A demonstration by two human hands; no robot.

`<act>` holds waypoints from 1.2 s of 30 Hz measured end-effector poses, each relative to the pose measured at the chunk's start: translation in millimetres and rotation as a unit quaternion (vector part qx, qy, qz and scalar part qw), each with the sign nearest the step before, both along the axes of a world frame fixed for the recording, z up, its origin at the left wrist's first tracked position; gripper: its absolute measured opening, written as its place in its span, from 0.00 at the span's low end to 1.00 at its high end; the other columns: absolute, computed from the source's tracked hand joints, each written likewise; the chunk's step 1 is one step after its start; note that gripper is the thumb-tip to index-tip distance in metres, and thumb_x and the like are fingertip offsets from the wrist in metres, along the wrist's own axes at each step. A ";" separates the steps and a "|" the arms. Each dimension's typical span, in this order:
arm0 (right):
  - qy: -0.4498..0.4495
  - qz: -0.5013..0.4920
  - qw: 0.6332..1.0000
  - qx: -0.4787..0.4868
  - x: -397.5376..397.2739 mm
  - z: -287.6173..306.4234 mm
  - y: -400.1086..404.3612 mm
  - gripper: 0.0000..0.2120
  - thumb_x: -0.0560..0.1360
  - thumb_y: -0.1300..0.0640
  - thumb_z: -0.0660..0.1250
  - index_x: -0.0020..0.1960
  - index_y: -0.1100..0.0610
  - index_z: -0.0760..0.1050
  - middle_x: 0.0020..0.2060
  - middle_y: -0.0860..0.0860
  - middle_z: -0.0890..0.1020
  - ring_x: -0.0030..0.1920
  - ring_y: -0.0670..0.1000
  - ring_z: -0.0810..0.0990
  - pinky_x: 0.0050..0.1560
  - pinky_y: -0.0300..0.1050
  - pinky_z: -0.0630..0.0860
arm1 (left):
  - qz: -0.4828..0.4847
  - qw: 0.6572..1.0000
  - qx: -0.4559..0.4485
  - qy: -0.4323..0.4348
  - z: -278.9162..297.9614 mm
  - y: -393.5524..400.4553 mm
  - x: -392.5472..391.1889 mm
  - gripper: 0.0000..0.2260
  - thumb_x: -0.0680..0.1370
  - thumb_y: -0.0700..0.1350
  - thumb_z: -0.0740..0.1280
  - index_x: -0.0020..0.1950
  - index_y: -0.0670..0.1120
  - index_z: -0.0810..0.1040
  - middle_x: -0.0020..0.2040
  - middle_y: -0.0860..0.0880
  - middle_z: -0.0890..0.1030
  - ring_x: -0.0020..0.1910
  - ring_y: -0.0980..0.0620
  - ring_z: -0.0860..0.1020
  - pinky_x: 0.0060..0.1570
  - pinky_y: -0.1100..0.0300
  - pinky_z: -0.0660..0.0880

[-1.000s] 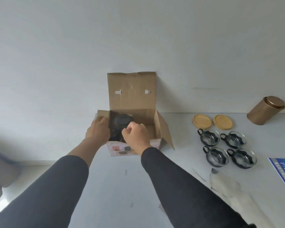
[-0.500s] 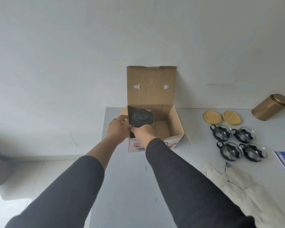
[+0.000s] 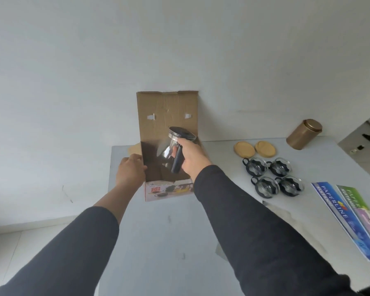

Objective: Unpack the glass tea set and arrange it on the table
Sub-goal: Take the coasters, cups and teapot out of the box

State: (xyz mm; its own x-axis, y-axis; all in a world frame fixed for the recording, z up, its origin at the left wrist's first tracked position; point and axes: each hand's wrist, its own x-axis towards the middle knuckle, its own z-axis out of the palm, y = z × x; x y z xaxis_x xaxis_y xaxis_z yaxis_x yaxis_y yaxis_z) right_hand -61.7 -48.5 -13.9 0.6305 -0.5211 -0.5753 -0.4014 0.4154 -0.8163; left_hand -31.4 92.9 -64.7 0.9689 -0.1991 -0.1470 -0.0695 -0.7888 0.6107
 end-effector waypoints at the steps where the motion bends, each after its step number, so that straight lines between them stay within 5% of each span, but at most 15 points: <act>1: -0.025 -0.010 1.000 0.009 -3.0 6.2 -7.4 0.07 0.75 0.54 0.67 0.42 0.57 0.73 0.38 0.54 0.78 0.38 0.50 0.76 0.54 0.44 0.76 | 0.009 1.000 0.004 0.006 0.6 -1.3 0.5 0.16 0.80 0.41 0.61 0.68 0.43 0.70 0.63 0.40 0.72 0.59 0.41 0.74 0.56 0.51 0.72; 7: -0.124 -0.048 0.991 0.005 -32.2 50.1 -55.4 0.11 0.78 0.55 0.63 0.37 0.57 0.71 0.27 0.50 0.71 0.28 0.47 0.68 0.33 0.39 0.67 | -0.006 0.991 0.088 -0.099 9.6 -26.4 -2.0 0.16 0.78 0.40 0.62 0.66 0.45 0.72 0.67 0.43 0.68 0.65 0.43 0.68 0.64 0.50 0.66; 11: -0.091 -0.107 0.986 -0.089 -51.3 58.1 -95.7 0.21 0.75 0.41 0.63 0.33 0.55 0.70 0.25 0.49 0.70 0.26 0.48 0.67 0.31 0.41 0.67 | -0.043 0.987 0.068 -0.141 16.0 -70.6 -17.6 0.16 0.80 0.48 0.58 0.63 0.40 0.74 0.67 0.42 0.69 0.66 0.43 0.67 0.65 0.49 0.65; 15: -0.058 -0.165 0.968 -0.179 -67.9 43.8 -137.9 0.29 0.71 0.30 0.58 0.30 0.55 0.71 0.28 0.50 0.74 0.32 0.52 0.73 0.39 0.49 0.74 | -0.087 0.988 0.076 -0.101 14.9 -125.5 -41.1 0.23 0.80 0.57 0.55 0.63 0.41 0.73 0.62 0.42 0.73 0.62 0.43 0.70 0.61 0.49 0.68; 23: -0.007 -0.069 0.962 -0.263 -93.7 -26.0 -210.7 0.30 0.76 0.32 0.50 0.35 0.56 0.72 0.34 0.51 0.76 0.42 0.56 0.75 0.48 0.49 0.73 | -0.051 0.983 0.172 0.027 -21.2 -194.2 -60.1 0.34 0.73 0.71 0.52 0.67 0.48 0.70 0.64 0.47 0.75 0.64 0.46 0.72 0.61 0.44 0.63; 26: 0.015 -0.027 0.958 -0.286 -98.6 -49.4 -228.1 0.29 0.79 0.38 0.47 0.48 0.59 0.77 0.42 0.52 0.76 0.47 0.54 0.73 0.49 0.43 0.67 | -0.032 0.973 0.228 0.020 -27.9 -199.9 -66.2 0.27 0.75 0.66 0.51 0.65 0.51 0.71 0.58 0.49 0.77 0.60 0.46 0.73 0.62 0.42 0.60; 30: 0.011 0.011 0.964 -0.265 -96.2 -76.9 -236.8 0.29 0.80 0.38 0.48 0.56 0.60 0.77 0.53 0.57 0.81 0.57 0.58 0.76 0.58 0.48 0.71 | -0.011 0.969 0.245 -0.028 -33.6 -203.1 -72.2 0.14 0.77 0.54 0.52 0.47 0.50 0.74 0.40 0.50 0.76 0.45 0.48 0.73 0.53 0.48 0.63; 36: -0.004 0.046 0.965 -0.258 -89.8 -100.4 -244.9 0.28 0.80 0.40 0.48 0.62 0.58 0.75 0.57 0.58 0.80 0.60 0.58 0.76 0.62 0.49 0.70 | -0.004 0.967 0.246 -0.064 -44.5 -205.8 -68.8 0.13 0.77 0.52 0.51 0.40 0.49 0.71 0.33 0.50 0.74 0.37 0.48 0.74 0.44 0.53 0.61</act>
